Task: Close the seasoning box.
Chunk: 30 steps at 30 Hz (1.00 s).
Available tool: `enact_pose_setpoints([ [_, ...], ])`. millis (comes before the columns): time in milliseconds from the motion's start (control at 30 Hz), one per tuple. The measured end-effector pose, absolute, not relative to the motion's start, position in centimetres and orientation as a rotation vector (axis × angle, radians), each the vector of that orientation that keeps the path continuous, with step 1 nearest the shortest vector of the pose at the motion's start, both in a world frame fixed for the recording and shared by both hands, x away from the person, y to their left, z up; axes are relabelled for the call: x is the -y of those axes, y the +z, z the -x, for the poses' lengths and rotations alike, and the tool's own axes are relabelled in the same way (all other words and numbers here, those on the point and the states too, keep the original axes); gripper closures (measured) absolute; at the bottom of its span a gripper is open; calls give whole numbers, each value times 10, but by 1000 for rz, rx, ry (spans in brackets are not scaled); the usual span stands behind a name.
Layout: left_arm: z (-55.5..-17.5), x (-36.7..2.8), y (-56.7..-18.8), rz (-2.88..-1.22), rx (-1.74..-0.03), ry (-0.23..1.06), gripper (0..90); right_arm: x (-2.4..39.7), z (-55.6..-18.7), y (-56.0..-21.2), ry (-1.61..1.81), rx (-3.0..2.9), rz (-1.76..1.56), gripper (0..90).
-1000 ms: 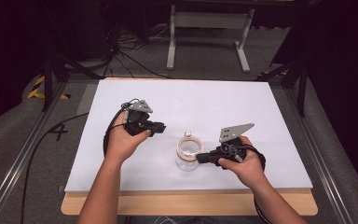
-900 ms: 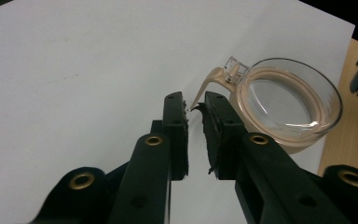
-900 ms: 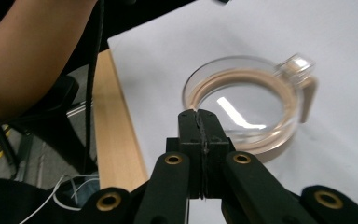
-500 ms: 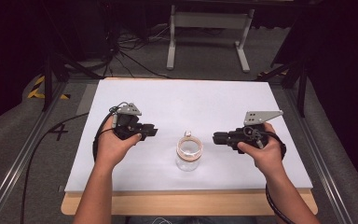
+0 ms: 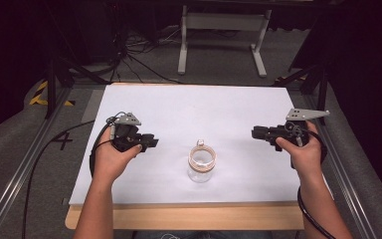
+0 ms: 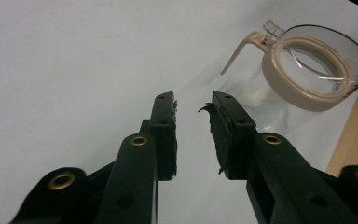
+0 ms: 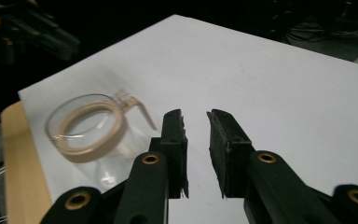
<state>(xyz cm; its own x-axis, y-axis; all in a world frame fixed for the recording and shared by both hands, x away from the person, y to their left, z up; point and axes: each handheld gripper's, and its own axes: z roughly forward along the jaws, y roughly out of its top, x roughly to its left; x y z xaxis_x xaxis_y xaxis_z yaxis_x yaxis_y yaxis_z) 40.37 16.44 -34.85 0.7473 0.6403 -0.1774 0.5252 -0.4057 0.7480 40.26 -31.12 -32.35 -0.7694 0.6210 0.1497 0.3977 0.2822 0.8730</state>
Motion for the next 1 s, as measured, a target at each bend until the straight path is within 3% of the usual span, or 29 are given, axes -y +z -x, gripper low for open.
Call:
enact_pose_setpoints([
  [467,-415,-171,-363,-2137,-914,154,675,364,-433,-367,1287,-2262,-1175,639],
  [767,-426,-175,-383,-2127,-934,141,637,377,-447,-402,1178,-2297,-1261,566],
  [1000,-427,-176,-384,-2104,-948,150,587,378,-447,-404,1189,-2286,-1274,550],
])
